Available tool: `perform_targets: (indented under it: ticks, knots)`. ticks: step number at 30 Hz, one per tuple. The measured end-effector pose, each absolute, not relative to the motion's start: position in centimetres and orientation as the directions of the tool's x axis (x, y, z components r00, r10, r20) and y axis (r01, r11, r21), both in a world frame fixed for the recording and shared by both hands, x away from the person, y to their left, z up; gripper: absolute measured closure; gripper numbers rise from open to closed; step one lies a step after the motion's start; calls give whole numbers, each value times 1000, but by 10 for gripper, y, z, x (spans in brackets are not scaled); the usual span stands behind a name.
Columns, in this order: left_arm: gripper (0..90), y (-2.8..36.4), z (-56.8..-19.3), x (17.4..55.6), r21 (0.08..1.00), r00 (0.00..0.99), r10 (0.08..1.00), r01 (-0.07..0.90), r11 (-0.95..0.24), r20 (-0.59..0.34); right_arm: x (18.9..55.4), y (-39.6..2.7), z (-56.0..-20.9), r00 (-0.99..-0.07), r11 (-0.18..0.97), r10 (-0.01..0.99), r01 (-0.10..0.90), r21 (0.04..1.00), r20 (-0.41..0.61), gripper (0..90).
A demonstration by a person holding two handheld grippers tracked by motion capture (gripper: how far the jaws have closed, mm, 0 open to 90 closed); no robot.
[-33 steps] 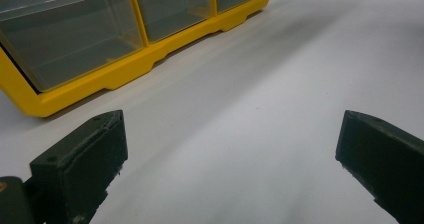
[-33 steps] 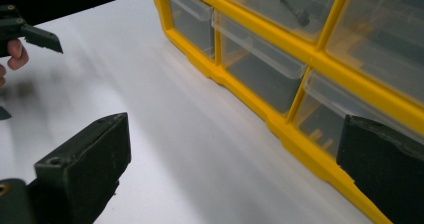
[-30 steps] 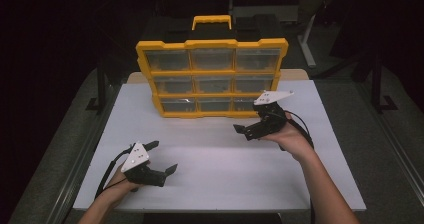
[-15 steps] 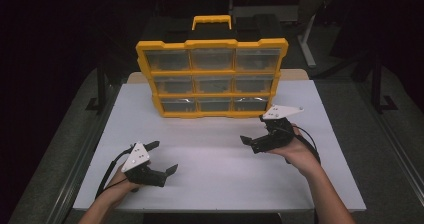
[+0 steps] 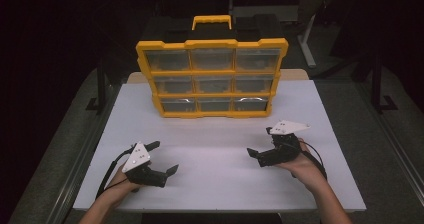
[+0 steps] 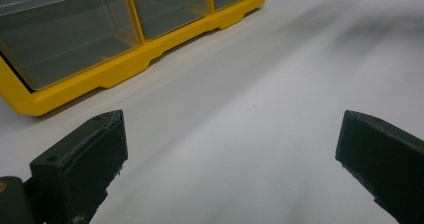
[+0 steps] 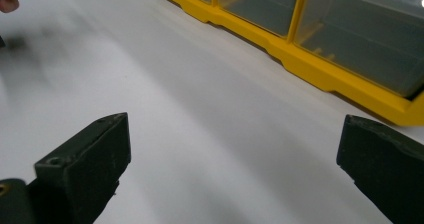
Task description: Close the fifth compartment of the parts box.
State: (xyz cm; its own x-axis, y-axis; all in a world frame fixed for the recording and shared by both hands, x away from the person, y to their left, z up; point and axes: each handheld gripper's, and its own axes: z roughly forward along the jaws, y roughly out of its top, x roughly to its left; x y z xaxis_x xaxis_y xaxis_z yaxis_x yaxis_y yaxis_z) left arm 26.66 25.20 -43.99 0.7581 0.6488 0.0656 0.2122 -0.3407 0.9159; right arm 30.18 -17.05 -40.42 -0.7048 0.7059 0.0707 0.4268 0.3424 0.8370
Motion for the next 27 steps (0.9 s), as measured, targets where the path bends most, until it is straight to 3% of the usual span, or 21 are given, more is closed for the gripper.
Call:
perform_targets:
  ticks: [27]
  knots:
    - [4, 251, -442, 267, 909, 767, 637, 212, -359, 73, 274, -204, -434, -651, 306, 755, 451, 838, 76, 2]
